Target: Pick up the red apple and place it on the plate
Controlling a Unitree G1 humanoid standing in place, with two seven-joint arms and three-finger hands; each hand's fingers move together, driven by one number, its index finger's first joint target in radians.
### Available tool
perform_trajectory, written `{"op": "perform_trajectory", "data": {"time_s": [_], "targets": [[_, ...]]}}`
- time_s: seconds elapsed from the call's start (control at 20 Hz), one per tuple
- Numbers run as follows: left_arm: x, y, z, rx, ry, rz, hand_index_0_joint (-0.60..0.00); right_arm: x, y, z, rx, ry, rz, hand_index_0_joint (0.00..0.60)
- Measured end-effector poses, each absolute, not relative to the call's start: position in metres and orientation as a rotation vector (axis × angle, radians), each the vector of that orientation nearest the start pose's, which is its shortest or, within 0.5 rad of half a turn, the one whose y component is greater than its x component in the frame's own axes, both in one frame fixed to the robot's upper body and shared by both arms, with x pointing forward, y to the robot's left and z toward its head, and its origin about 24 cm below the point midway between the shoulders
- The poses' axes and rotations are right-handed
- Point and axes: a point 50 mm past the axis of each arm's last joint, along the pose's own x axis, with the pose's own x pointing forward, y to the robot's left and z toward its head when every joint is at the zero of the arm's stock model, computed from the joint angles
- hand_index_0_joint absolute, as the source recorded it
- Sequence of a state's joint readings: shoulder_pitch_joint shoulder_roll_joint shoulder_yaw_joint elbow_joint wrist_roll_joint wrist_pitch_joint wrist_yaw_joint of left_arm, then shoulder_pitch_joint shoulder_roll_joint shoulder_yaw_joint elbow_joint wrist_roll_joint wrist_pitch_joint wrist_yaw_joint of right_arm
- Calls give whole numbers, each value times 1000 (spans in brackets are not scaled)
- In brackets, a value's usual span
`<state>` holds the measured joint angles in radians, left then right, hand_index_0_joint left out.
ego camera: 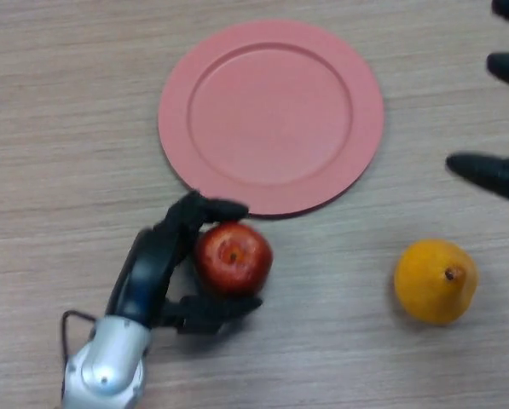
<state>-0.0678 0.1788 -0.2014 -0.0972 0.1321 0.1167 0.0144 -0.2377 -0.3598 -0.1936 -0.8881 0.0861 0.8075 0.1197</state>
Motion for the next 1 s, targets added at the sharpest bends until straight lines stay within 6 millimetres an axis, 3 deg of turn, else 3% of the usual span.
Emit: {"op": "perform_trajectory", "data": {"time_s": [0.15, 0.2, 0.35, 0.45, 0.55, 0.65, 0.8, 0.9, 1.0], "targets": [[273, 126, 84, 286, -109, -177, -600, 219, -194, 230, -336, -340, -9, 101], [289, 123, 95, 256, -132, -183, -600, 218, -196, 231, -343, -343, -23, 1], [323, 124, 118, 270, -245, -95, -600, 213, -200, 236, -354, -368, -34, 0], [336, 121, 110, 291, -217, -92, -600, 212, -205, 236, -357, -362, -60, 0], [346, 119, 90, 336, -121, -101, -600, 212, -207, 233, -358, -345, -63, 0], [352, 114, 91, 363, -126, -128, -600, 212, -207, 233, -358, -344, -66, 0], [352, 113, 92, 386, -139, -144, -200, 212, -208, 232, -359, -339, -68, 0], [345, 111, 100, 383, -98, -169, 0, 211, -208, 232, -367, -341, -68, 0], [341, 113, 119, 484, -234, -146, 0, 212, -208, 232, -371, -340, -63, 0]]}}
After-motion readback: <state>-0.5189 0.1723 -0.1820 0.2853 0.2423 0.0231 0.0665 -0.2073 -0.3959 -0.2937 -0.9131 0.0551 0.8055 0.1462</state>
